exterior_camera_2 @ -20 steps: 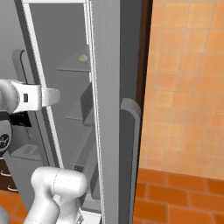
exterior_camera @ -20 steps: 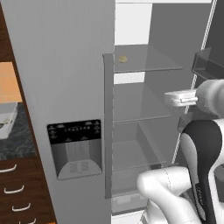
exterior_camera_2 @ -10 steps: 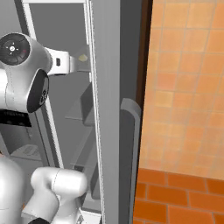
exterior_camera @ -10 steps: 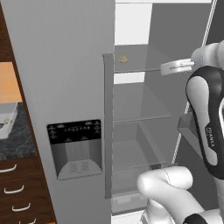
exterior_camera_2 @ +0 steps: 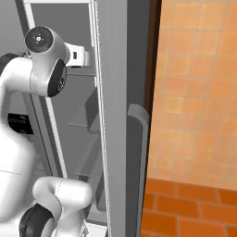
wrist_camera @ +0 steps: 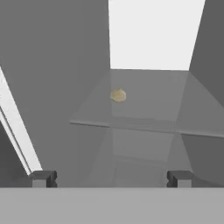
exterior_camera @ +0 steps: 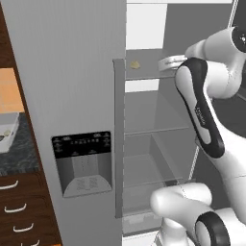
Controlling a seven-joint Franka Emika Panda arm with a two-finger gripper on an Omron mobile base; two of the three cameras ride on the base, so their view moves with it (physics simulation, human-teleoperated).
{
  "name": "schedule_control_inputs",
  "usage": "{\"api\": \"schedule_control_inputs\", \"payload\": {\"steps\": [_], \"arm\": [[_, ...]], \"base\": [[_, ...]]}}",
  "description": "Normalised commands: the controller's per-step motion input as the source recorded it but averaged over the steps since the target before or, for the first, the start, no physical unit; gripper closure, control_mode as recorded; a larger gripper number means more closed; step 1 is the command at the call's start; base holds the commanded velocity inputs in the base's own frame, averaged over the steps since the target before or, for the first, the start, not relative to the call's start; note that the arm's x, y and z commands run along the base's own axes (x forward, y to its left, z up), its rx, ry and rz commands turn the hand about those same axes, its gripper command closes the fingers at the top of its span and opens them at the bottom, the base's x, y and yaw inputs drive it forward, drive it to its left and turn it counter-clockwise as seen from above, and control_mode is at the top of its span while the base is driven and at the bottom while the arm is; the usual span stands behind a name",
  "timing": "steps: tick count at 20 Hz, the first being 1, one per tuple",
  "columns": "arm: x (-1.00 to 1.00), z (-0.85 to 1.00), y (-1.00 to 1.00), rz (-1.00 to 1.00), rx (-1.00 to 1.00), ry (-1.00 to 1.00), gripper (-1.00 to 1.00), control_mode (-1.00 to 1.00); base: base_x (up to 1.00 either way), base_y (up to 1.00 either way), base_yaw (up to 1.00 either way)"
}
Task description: Place one garlic and one fish in each tupperware on the nearby counter, to pack two identical lunches.
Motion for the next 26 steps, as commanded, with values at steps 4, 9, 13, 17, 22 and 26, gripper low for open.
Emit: {"api": "schedule_control_inputs", "payload": {"steps": [4,9,13,17,22,26], "arm": [[0.97,-0.21,0.04,0.00,0.00,0.03,-1.00,-1.00],[0.86,-0.12,0.00,0.00,0.00,0.04,-1.00,-1.00],[0.51,-0.23,0.04,0.00,0.00,0.00,-1.00,-1.00],[0.61,-0.32,0.04,0.01,0.00,0.00,-1.00,-1.00],[0.78,-0.03,0.09,0.00,0.00,0.01,-1.00,-1.00],[0.70,-0.03,0.07,0.00,0.00,0.07,-1.00,-1.00]], "base": [[0.00,0.00,0.00],[0.00,0.00,0.00],[0.00,0.00,0.00],[0.00,0.00,0.00],[0.00,0.00,0.00],[0.00,0.00,0.00]]}}
